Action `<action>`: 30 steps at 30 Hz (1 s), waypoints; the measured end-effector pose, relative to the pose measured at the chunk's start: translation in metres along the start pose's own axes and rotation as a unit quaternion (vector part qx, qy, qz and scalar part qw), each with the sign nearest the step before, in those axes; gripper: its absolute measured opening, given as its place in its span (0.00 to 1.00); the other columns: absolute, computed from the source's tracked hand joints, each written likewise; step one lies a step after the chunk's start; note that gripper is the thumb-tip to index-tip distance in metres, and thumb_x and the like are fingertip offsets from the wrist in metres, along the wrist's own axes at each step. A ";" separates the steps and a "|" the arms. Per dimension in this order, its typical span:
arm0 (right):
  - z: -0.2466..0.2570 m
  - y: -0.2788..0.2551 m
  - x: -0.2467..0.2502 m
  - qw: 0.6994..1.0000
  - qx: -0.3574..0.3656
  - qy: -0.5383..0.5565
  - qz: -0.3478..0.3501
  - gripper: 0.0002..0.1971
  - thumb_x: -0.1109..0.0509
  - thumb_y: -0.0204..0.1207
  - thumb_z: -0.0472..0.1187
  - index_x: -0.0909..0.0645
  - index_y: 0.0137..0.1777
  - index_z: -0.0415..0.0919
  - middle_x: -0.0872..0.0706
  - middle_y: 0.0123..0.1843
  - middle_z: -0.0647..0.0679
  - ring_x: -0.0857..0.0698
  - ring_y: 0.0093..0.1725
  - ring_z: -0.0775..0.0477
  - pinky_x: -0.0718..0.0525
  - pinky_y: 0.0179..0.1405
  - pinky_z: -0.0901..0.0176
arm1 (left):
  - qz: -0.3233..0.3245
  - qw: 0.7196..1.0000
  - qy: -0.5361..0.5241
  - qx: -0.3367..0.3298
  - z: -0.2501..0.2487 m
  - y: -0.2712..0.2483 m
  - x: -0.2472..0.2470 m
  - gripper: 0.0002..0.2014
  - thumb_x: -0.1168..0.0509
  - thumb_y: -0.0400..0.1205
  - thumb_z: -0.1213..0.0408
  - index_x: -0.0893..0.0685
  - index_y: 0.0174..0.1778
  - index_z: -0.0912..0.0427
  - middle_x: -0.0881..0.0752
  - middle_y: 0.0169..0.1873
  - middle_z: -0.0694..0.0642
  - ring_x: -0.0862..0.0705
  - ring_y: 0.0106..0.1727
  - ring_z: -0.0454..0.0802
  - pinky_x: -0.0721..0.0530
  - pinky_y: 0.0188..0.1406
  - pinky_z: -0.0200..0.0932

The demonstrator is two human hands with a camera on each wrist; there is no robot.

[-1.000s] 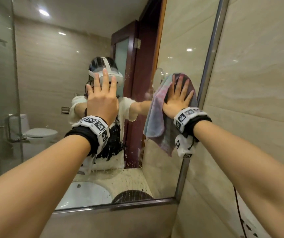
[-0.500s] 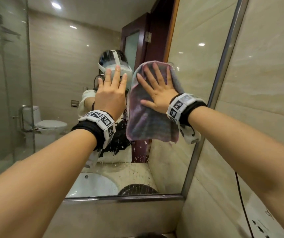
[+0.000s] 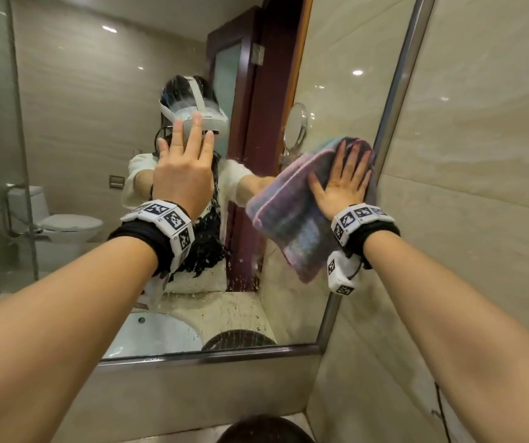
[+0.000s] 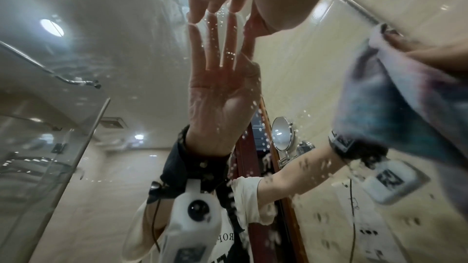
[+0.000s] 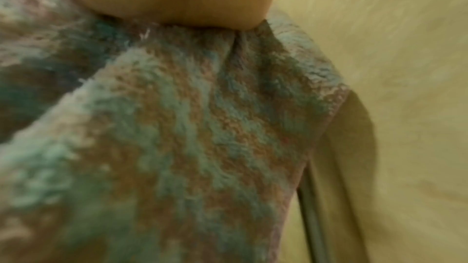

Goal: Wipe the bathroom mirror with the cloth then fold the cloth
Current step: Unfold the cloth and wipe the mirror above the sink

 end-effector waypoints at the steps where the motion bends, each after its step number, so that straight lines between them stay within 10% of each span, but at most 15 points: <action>1: -0.001 -0.006 -0.007 1.000 0.003 -0.009 0.014 0.44 0.50 0.79 0.65 0.70 0.81 0.41 0.67 0.83 0.38 0.66 0.82 0.33 0.64 0.81 0.36 | -0.003 1.000 0.003 0.001 -0.001 -0.001 0.000 0.22 0.39 0.79 0.74 0.26 0.71 0.69 0.33 0.75 0.71 0.30 0.71 0.77 0.27 0.62 0.75; 9: 0.038 -0.031 -0.035 0.998 -0.041 -0.035 0.025 0.42 0.44 0.80 0.54 0.68 0.82 0.40 0.66 0.83 0.35 0.64 0.82 0.30 0.58 0.77 0.25 | -0.027 0.999 0.046 -0.010 -0.002 -0.010 0.003 0.23 0.33 0.77 0.71 0.23 0.69 0.65 0.29 0.74 0.67 0.25 0.69 0.71 0.19 0.55 0.66; 17: 0.113 0.005 0.019 0.982 0.176 -0.060 -0.032 0.44 0.48 0.78 0.65 0.67 0.82 0.44 0.65 0.84 0.37 0.65 0.82 0.30 0.66 0.74 0.26 | -0.045 0.997 0.050 -0.029 0.002 -0.021 0.004 0.22 0.27 0.73 0.72 0.17 0.64 0.62 0.23 0.70 0.63 0.19 0.65 0.64 0.13 0.46 0.56; 30: 0.130 -0.063 -0.038 0.921 0.365 -0.131 0.034 0.37 0.48 0.79 0.64 0.60 0.82 0.56 0.61 0.85 0.45 0.63 0.83 0.38 0.74 0.73 0.34 | -0.048 0.995 0.071 -0.057 -0.001 -0.057 -0.009 0.19 0.36 0.76 0.72 0.19 0.65 0.65 0.23 0.70 0.64 0.20 0.66 0.66 0.14 0.53 0.55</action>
Point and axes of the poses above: each hand's wrist, its own y-axis towards the middle knuckle, its own x-axis out of the back of the hand, z = x × y, the point moved 7 cm from there along y, towards the middle knuckle
